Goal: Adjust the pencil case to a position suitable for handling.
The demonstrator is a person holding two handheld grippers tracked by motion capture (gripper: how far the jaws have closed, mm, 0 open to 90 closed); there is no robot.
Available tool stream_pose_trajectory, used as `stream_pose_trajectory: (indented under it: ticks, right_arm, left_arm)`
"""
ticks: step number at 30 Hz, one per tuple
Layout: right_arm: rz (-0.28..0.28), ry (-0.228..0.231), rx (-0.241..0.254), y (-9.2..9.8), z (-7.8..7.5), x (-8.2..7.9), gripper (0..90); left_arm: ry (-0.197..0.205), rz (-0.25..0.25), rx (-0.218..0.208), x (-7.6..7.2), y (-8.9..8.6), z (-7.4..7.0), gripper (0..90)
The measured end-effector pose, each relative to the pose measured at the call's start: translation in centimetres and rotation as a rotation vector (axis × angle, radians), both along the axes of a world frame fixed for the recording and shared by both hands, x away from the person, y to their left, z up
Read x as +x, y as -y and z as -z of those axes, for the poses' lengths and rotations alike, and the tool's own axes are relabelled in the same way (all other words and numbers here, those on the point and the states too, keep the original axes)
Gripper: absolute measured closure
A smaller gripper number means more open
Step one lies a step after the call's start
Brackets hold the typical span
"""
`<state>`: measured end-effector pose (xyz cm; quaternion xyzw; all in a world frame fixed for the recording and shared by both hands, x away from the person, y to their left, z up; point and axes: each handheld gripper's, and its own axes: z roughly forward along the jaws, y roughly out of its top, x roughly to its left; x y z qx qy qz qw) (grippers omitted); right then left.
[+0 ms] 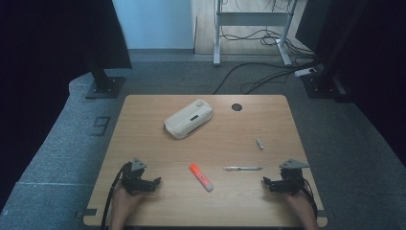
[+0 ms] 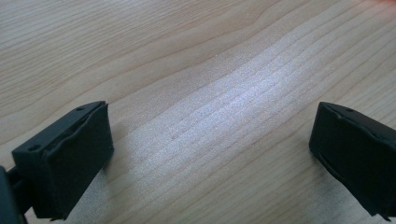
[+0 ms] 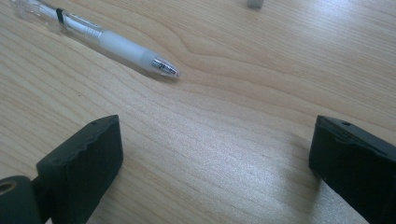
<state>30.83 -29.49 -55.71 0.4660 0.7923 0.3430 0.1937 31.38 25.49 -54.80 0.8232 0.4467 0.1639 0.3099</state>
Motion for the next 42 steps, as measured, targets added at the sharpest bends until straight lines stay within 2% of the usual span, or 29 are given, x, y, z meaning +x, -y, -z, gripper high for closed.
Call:
stream_pose_trajectory:
  ticks: [12,26,29,31,37,42]
  right_arm:
    - [0.000,0.000,0.000,0.0,0.0,0.0,2.5]
    - [0.000,0.000,0.000,0.0,0.0,0.0,2.5]
    - [0.000,0.000,0.000,0.0,0.0,0.0,2.6]
    - [0.000,0.000,0.000,0.0,0.0,0.0,2.6]
    - [0.001,0.000,0.000,0.0,0.0,0.0,2.7]
    - [0.002,0.001,0.000,0.0,0.0,0.0,2.9]
  left_arm:
    - [0.000,-0.003,-0.001,0.0,0.3,0.0,0.0]
    - [0.011,0.009,-0.007,0.1,0.7,-0.1,5.0]
    - [0.003,0.010,0.002,0.2,0.9,-0.3,7.2]
    - [0.013,0.015,0.017,0.2,1.1,-0.6,7.3]
    - [0.007,0.041,-0.048,0.9,1.5,-1.7,7.6]
    - [0.008,0.063,-0.051,1.7,2.2,-2.3,8.1]
